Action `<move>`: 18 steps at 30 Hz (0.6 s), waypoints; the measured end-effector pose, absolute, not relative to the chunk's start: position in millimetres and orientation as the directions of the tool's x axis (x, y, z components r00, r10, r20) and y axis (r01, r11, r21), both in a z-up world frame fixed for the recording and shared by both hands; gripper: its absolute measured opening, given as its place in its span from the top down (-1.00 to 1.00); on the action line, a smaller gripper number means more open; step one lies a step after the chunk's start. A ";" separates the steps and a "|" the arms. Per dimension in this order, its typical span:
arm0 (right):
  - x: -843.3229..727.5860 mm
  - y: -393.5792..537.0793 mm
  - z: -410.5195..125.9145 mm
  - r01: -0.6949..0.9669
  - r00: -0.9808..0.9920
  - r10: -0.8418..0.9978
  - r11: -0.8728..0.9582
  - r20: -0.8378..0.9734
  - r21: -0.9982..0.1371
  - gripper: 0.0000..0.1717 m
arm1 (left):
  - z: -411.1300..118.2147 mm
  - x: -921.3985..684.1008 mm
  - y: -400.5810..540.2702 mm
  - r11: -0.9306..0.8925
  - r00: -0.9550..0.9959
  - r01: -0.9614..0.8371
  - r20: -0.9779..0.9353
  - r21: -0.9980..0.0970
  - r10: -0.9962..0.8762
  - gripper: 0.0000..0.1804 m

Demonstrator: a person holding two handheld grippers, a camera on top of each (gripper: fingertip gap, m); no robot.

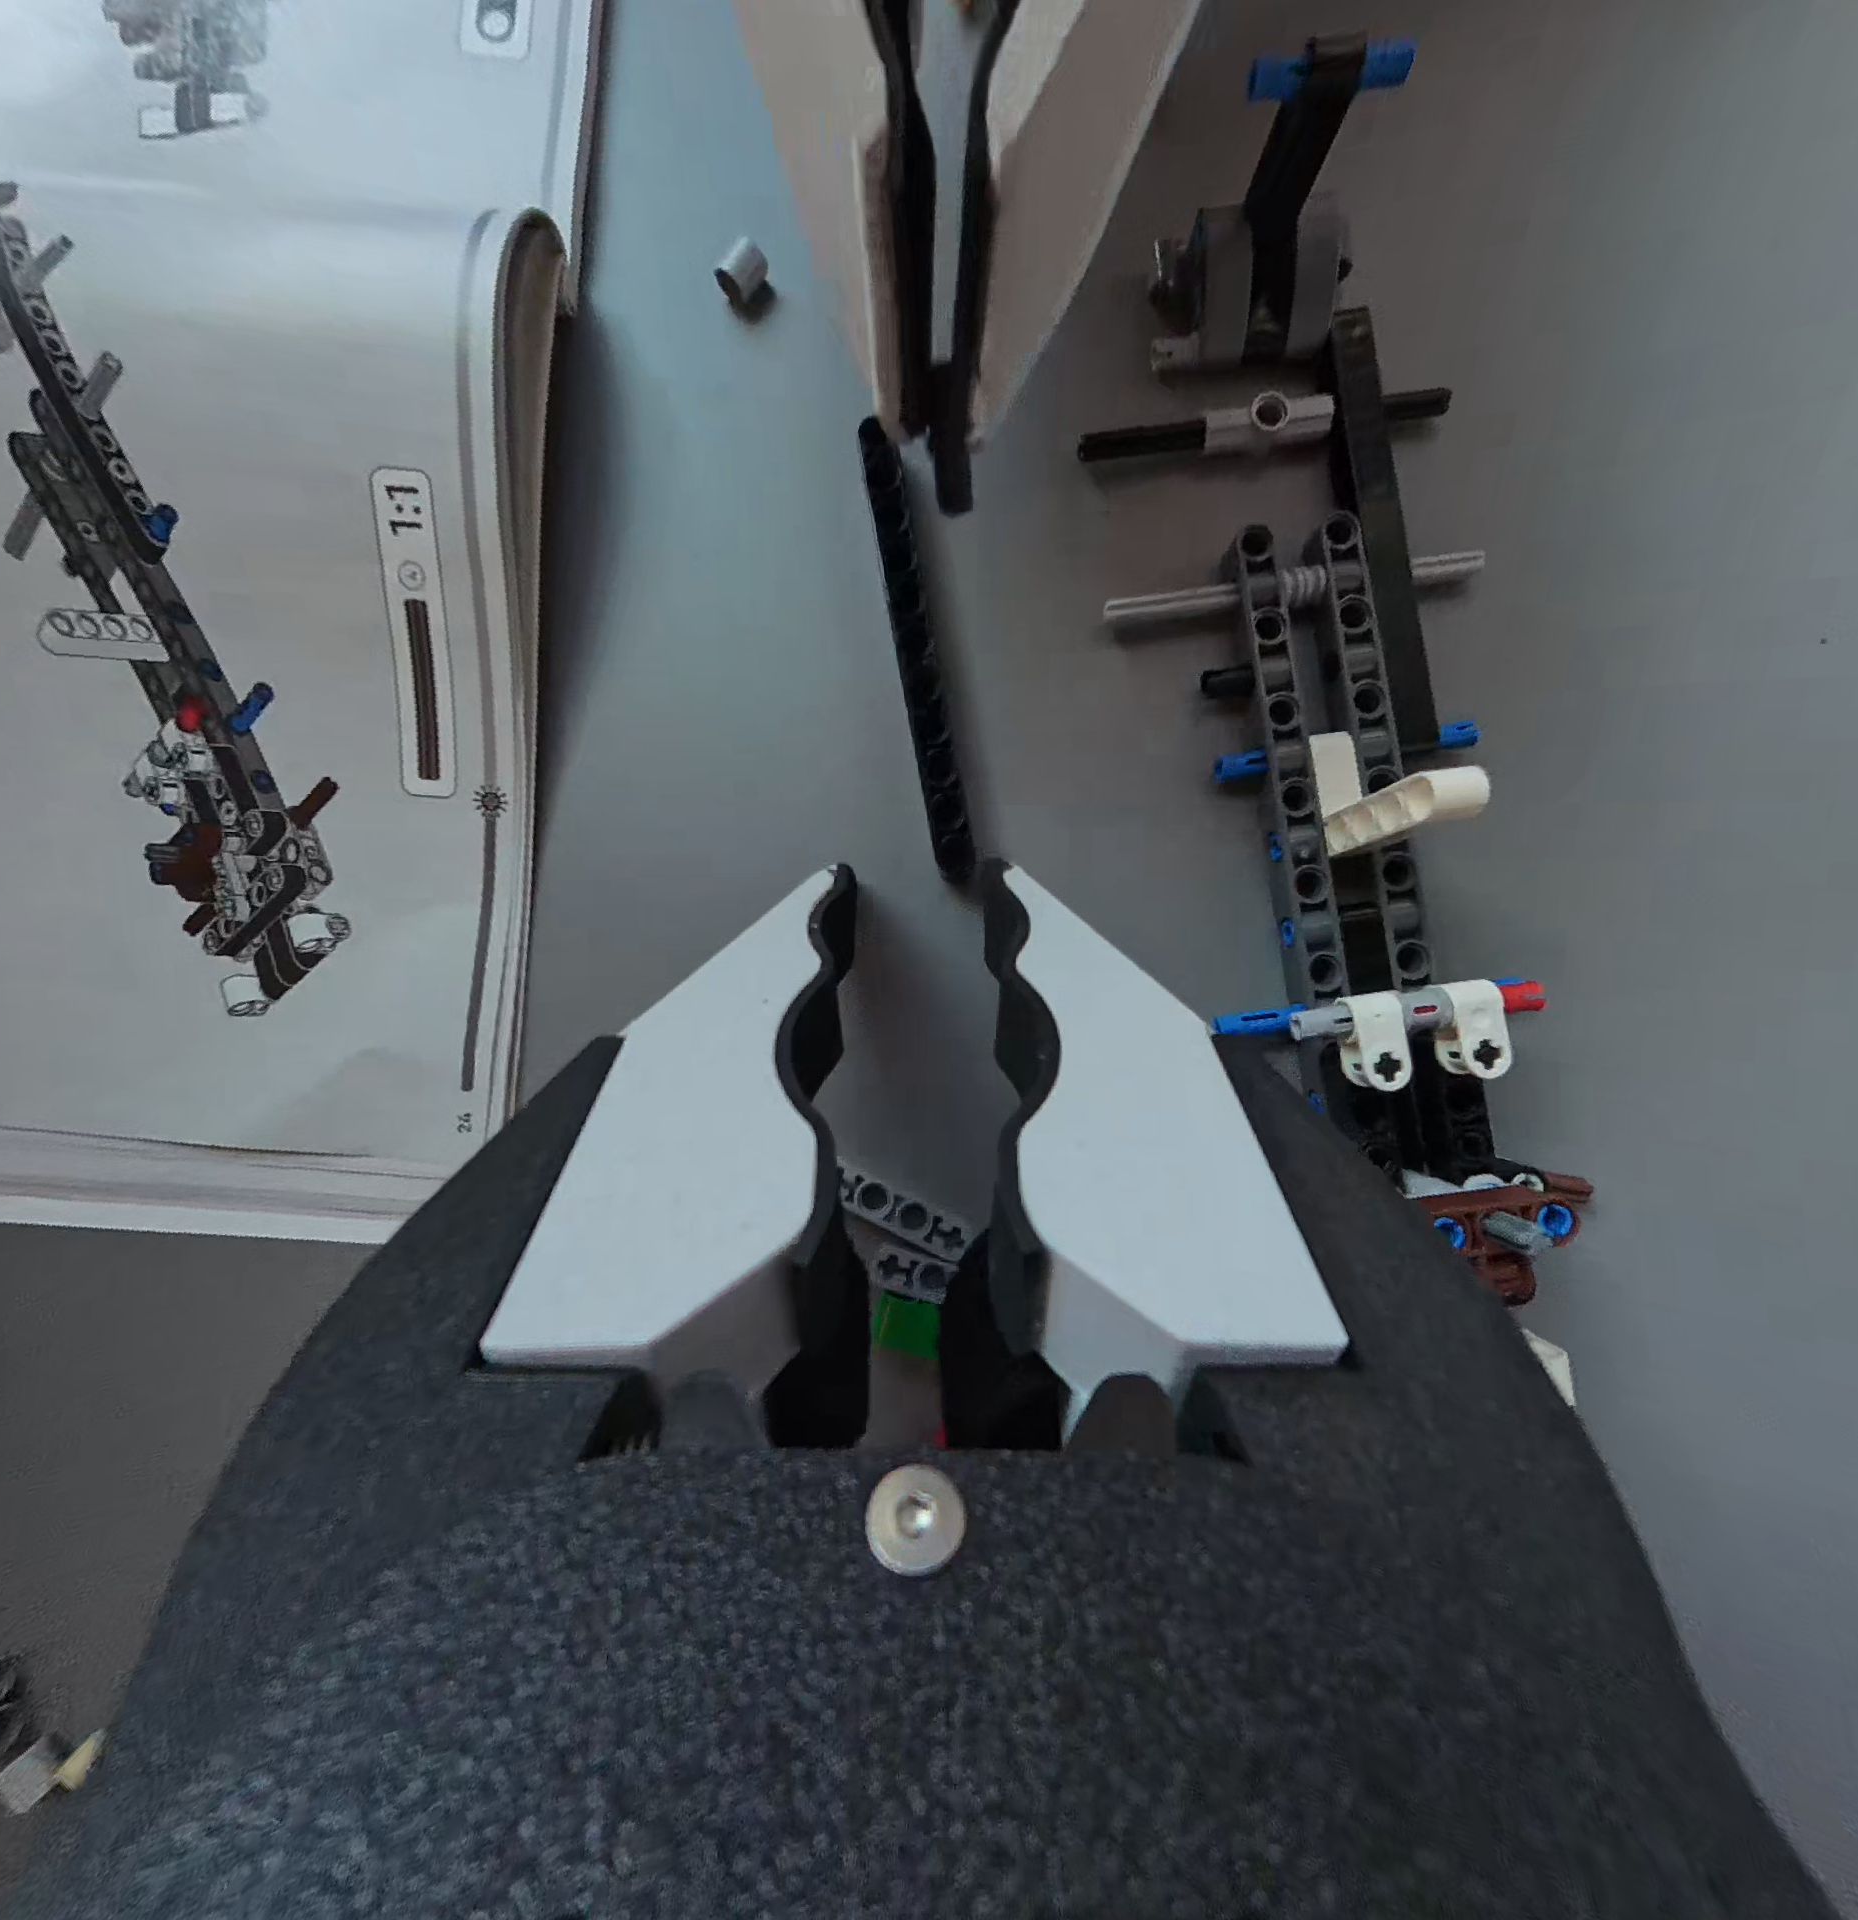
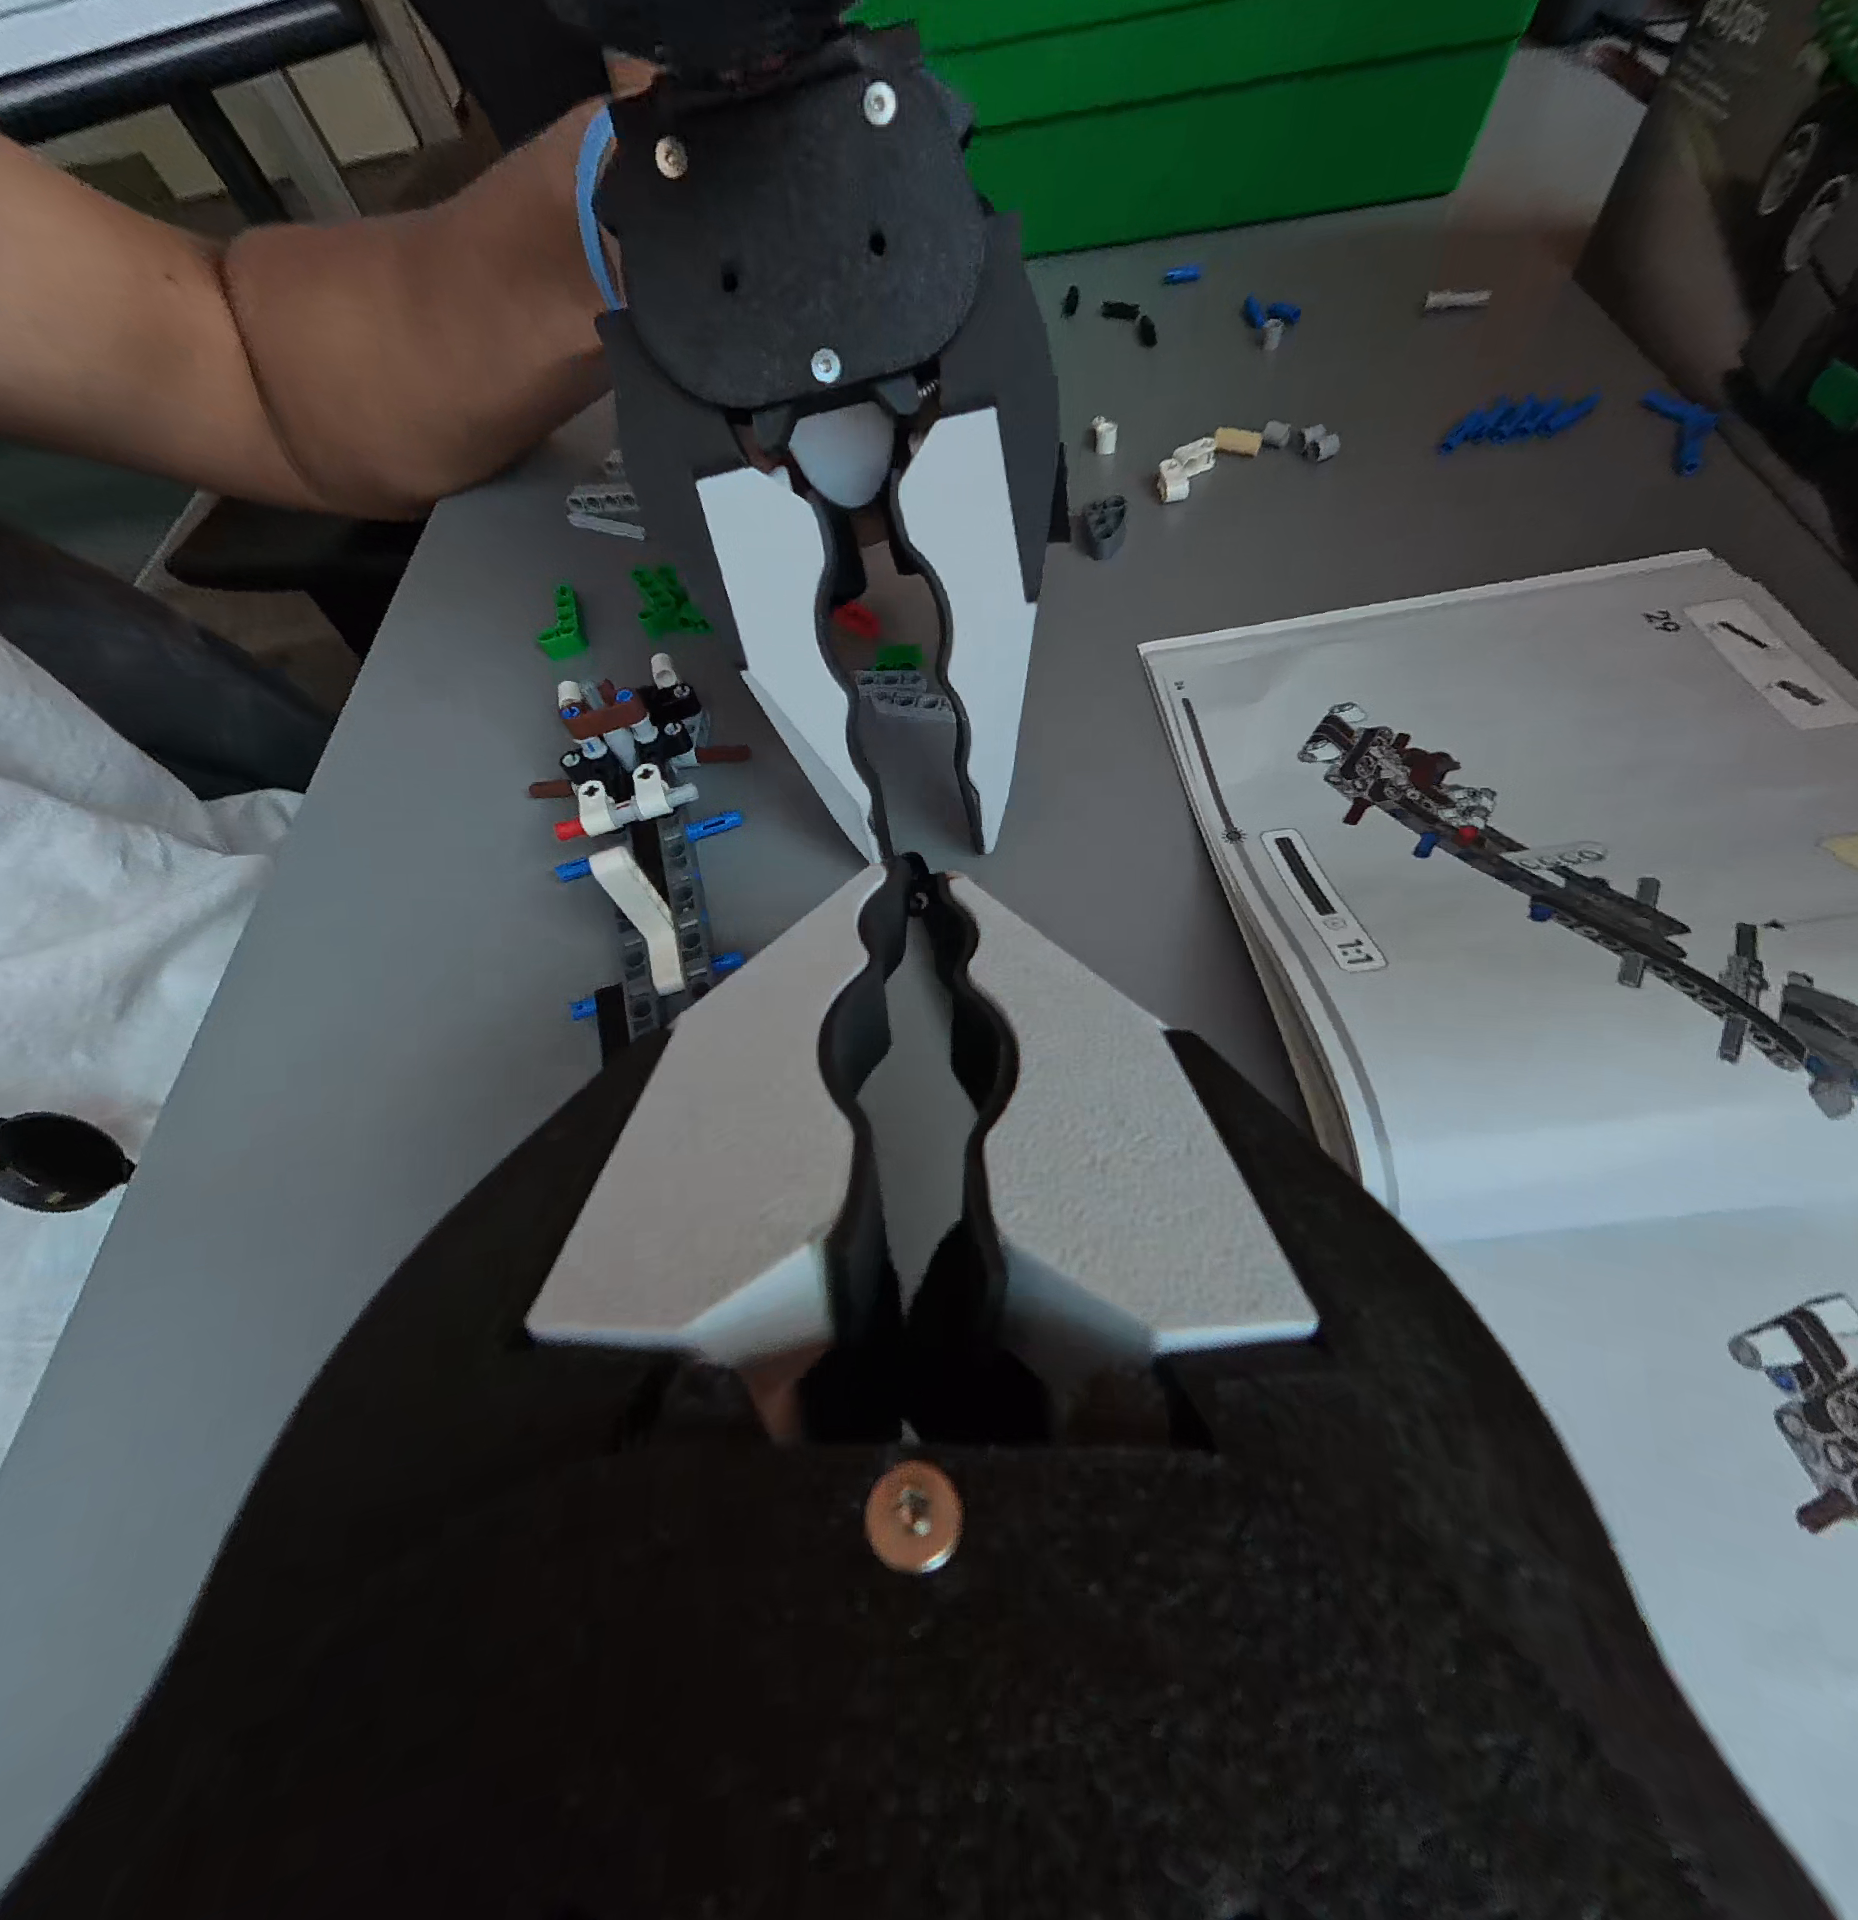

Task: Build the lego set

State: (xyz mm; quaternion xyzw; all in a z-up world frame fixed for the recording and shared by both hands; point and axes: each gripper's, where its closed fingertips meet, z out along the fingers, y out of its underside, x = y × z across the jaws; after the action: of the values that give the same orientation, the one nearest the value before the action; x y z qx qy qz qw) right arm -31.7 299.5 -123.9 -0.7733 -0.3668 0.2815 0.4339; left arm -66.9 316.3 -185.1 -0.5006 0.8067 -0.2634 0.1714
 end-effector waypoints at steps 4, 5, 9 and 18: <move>-45.2 311.7 -134.3 0.458 0.519 0.852 -0.344 -0.068 -0.820 0.98 | -184.1 -68.9 313.7 0.350 -0.459 -0.709 0.023 -0.612 -0.888 0.76; -48.3 312.8 -137.7 0.475 0.501 0.861 -0.354 -0.083 -0.805 0.98 | -184.9 -68.4 312.7 0.355 -0.465 -0.704 0.022 -0.615 -0.885 0.77; -57.1 316.9 -149.4 0.492 0.476 0.873 -0.367 -0.109 -0.789 0.98 | -185.7 -63.7 311.9 0.369 -0.479 -0.679 0.001 -0.634 -0.878 0.91; -59.6 319.4 -160.3 0.551 0.485 0.873 -0.341 -0.039 -0.761 0.98 | -185.5 -59.0 311.8 0.343 -0.482 -0.656 0.024 -0.673 -0.876 0.93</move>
State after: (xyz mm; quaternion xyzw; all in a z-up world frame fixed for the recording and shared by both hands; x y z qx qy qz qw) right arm -59.6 319.4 -160.3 -0.7863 -0.4531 0.2283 0.3527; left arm -59.0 311.8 -185.5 -0.4781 0.8007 -0.3164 0.1738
